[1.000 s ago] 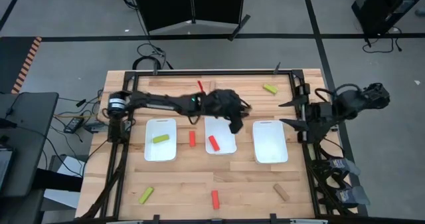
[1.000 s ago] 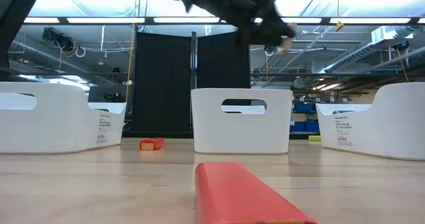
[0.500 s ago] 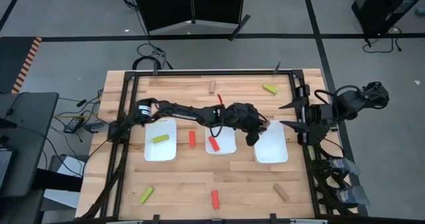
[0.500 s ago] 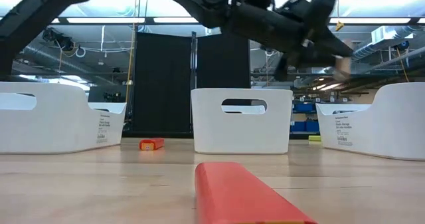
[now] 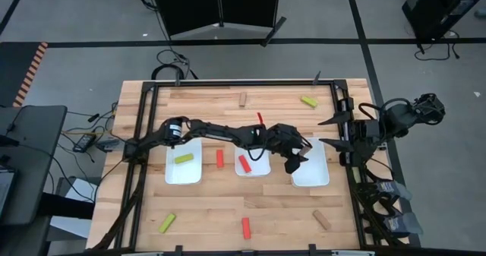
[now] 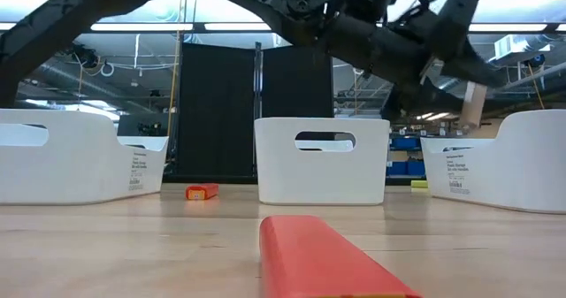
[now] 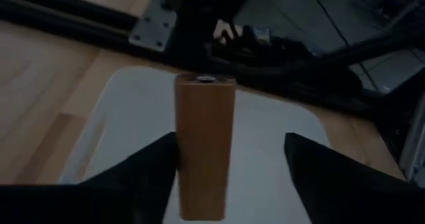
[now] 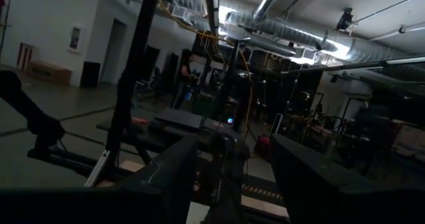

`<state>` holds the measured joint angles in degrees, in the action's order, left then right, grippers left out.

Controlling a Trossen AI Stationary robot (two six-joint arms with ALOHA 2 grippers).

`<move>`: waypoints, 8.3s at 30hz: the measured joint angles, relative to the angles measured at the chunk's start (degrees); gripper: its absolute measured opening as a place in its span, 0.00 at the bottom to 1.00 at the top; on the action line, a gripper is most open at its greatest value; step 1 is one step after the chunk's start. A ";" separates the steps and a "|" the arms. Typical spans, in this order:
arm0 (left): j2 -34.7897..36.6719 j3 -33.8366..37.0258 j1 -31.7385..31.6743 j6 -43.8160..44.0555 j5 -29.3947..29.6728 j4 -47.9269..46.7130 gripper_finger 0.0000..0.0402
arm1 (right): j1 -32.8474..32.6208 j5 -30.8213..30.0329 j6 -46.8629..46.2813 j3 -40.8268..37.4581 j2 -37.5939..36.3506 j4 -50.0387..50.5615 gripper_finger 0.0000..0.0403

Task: Sort blocks
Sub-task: Put the top left brown block into the right white bin, then put the top green block into the left white bin, then put the top brown block into the right white bin

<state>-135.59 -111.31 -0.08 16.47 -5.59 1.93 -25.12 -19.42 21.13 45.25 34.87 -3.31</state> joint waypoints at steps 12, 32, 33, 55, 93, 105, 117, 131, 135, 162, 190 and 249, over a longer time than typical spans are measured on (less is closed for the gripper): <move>7.94 7.84 0.88 -2.65 0.58 0.19 0.73 | -0.02 -6.10 1.30 -0.02 -0.04 0.21 0.49; 64.62 67.68 4.07 -1.52 24.47 32.58 0.68 | 37.48 -11.88 -27.45 0.44 13.04 31.81 0.49; 66.30 68.55 4.71 -2.08 25.64 32.15 0.68 | 40.60 -8.93 -27.04 0.44 14.82 31.90 0.50; 74.22 69.46 7.13 -4.25 26.72 26.48 0.68 | 80.58 16.55 -8.47 6.43 50.22 38.98 0.63; 76.78 69.44 10.75 -3.15 26.41 24.52 0.68 | 84.94 17.04 -2.69 13.99 65.76 44.77 0.28; 77.88 69.44 10.73 -2.04 26.34 23.91 0.68 | 76.67 28.10 -6.03 13.80 50.15 42.04 0.28; 83.86 69.44 10.73 -4.12 26.34 21.65 0.68 | 43.23 31.77 -20.28 5.57 44.55 6.45 0.28; 86.95 69.42 10.73 -4.40 26.75 21.14 0.68 | 28.84 29.79 -28.55 19.53 71.78 -27.46 0.28; 87.34 69.42 10.73 -4.35 26.76 20.57 0.68 | 27.31 30.63 -27.15 28.30 79.16 -26.93 0.28; 88.06 69.42 10.69 -4.36 26.79 18.43 0.68 | 28.31 35.10 -27.10 48.60 98.49 -26.45 0.55; 54.52 49.02 9.67 35.92 31.28 -31.53 0.55 | 21.30 -13.66 -10.19 -21.46 13.32 -26.05 0.57; 9.27 -1.36 -29.23 16.95 12.34 -55.30 0.53 | 9.81 -28.50 -4.86 -21.46 6.12 -18.05 0.59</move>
<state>-126.31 -112.67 -29.30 33.42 6.75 -53.37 -15.31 -47.92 16.27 23.79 40.99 -21.37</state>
